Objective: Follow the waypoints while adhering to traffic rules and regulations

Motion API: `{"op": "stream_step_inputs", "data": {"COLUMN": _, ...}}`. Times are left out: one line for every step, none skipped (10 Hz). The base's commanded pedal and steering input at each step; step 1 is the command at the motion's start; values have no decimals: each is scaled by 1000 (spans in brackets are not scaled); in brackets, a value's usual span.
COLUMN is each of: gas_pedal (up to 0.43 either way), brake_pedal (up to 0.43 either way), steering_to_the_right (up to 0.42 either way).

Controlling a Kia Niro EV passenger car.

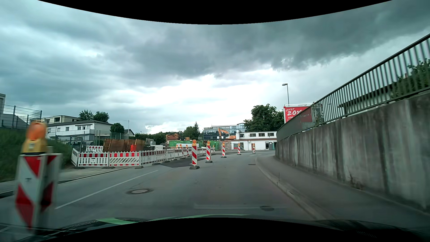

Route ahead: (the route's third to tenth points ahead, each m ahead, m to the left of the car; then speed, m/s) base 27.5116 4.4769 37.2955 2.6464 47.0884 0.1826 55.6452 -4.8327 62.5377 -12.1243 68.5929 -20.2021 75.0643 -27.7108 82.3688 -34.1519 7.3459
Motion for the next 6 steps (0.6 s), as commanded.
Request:
{"op": "stream_step_inputs", "data": {"gas_pedal": 59, "brake_pedal": 0, "steering_to_the_right": 9}}
{"op": "stream_step_inputs", "data": {"gas_pedal": 47, "brake_pedal": 0, "steering_to_the_right": 10}}
{"op": "stream_step_inputs", "data": {"gas_pedal": 47, "brake_pedal": 0, "steering_to_the_right": 17}}
{"op": "stream_step_inputs", "data": {"gas_pedal": 47, "brake_pedal": 0, "steering_to_the_right": 20}}
{"op": "stream_step_inputs", "data": {"gas_pedal": 47, "brake_pedal": 0, "steering_to_the_right": 20}}
{"op": "stream_step_inputs", "data": {"gas_pedal": 47, "brake_pedal": 0, "steering_to_the_right": 21}}
